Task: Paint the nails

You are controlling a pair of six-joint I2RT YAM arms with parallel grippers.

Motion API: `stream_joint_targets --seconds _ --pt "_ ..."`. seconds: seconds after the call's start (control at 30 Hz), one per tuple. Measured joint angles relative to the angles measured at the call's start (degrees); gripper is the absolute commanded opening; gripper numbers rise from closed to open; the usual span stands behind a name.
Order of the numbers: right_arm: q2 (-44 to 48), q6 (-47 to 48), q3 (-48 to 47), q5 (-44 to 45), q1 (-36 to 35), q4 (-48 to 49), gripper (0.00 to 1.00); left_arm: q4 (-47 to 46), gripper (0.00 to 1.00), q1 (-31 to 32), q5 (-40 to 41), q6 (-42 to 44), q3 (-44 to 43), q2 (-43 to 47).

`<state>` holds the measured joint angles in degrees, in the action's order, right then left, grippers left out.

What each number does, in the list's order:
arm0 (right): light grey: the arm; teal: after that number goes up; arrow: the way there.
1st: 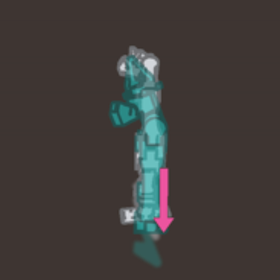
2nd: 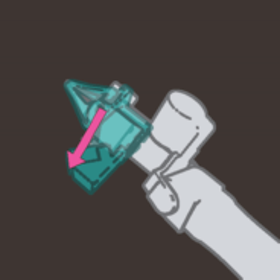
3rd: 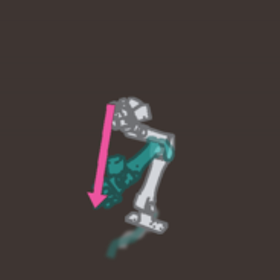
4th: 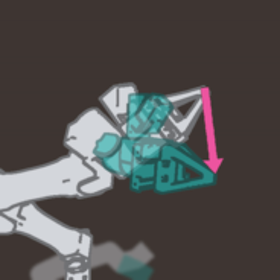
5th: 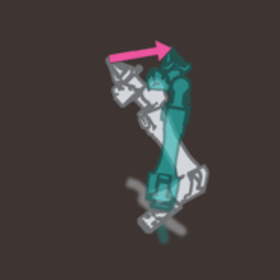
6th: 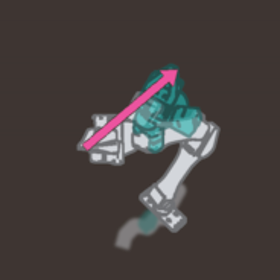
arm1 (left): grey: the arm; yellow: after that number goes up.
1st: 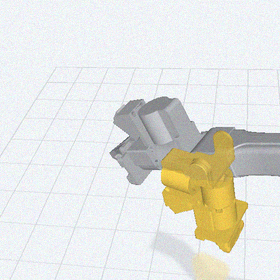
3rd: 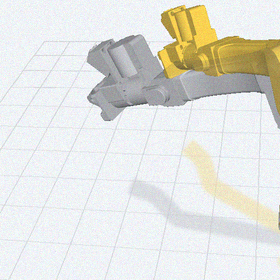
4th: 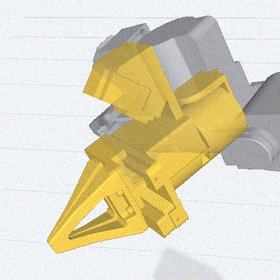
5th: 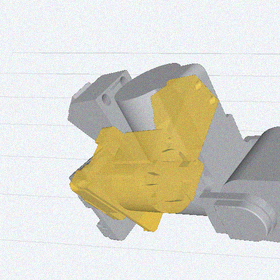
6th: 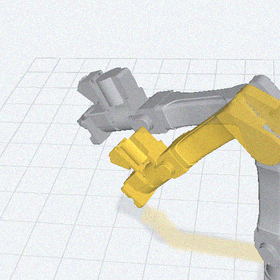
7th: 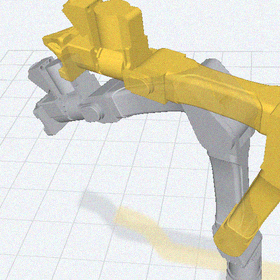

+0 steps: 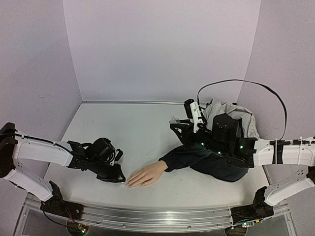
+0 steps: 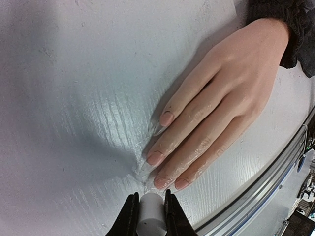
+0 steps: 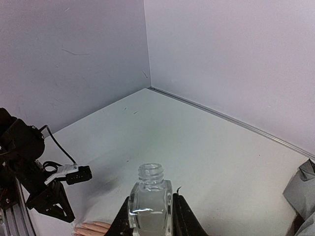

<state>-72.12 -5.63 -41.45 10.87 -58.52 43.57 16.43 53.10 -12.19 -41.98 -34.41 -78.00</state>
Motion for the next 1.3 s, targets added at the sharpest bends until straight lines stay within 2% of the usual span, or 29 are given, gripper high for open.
stream_joint_targets --seconds 0.63,1.3 --pt "0.0 0.02 0.0 -0.35 0.0 0.02 0.0 2.4 0.0 0.0 0.83 0.48 -1.01 3.43" --pt "0.0 0.0 0.0 -0.31 0.0 0.02 0.0 2.54 0.0 0.0 0.37 1.53 -3.52 -1.92"
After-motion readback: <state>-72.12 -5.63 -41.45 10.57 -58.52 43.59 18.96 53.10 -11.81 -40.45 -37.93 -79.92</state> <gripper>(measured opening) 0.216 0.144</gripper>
